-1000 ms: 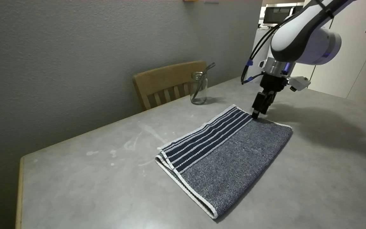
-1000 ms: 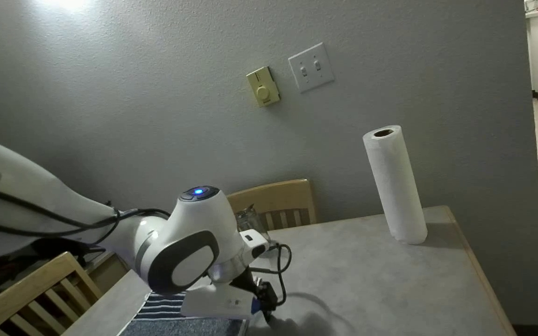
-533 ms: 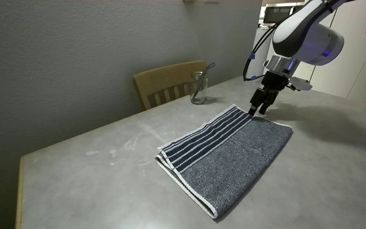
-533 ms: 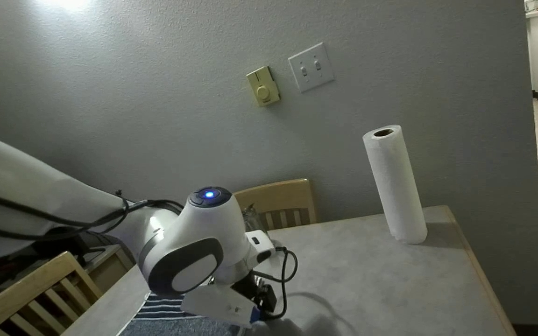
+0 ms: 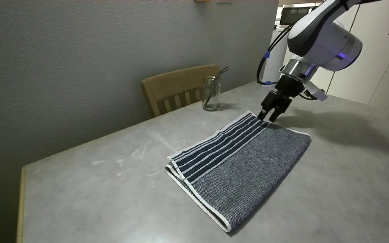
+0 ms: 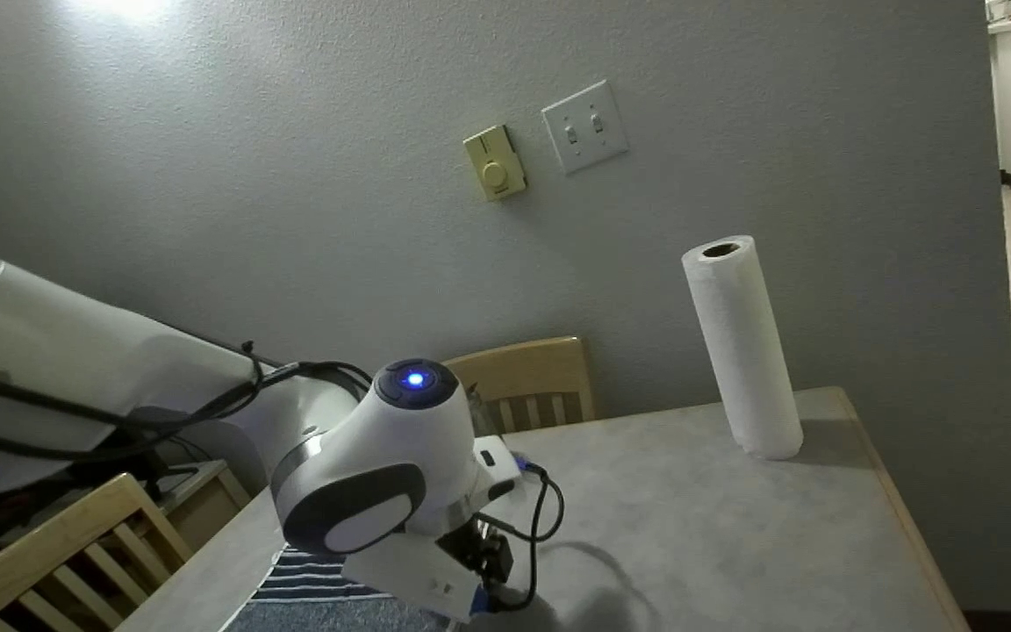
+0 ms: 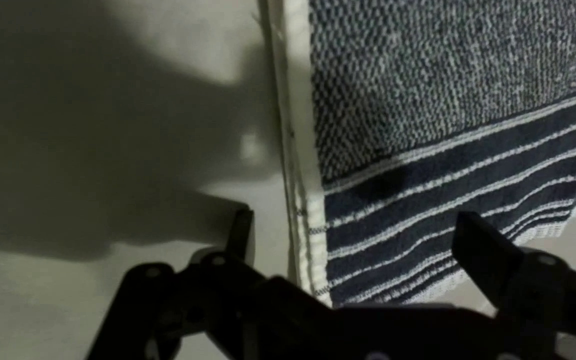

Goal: Fold the grey towel on the table.

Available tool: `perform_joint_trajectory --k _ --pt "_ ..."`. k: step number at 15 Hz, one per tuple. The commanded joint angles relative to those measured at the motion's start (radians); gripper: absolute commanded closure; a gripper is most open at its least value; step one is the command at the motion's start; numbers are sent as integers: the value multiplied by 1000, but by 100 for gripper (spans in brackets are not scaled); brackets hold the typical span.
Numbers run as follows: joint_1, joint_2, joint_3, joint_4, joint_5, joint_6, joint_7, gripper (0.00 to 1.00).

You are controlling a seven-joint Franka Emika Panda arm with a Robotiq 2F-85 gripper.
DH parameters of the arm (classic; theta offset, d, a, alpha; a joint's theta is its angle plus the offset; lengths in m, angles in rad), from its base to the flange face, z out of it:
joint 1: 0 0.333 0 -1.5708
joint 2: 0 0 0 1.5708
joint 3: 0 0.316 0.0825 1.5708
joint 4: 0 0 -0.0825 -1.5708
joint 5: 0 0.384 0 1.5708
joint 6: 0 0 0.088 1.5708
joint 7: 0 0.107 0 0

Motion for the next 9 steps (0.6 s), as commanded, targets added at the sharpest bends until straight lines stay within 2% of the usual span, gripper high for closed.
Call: perform_joint_trajectory --k 1,9 --pt "-15 55 24 46 46 -35 -62 0" --pt "16 77 10 85 47 -101 -62 0"
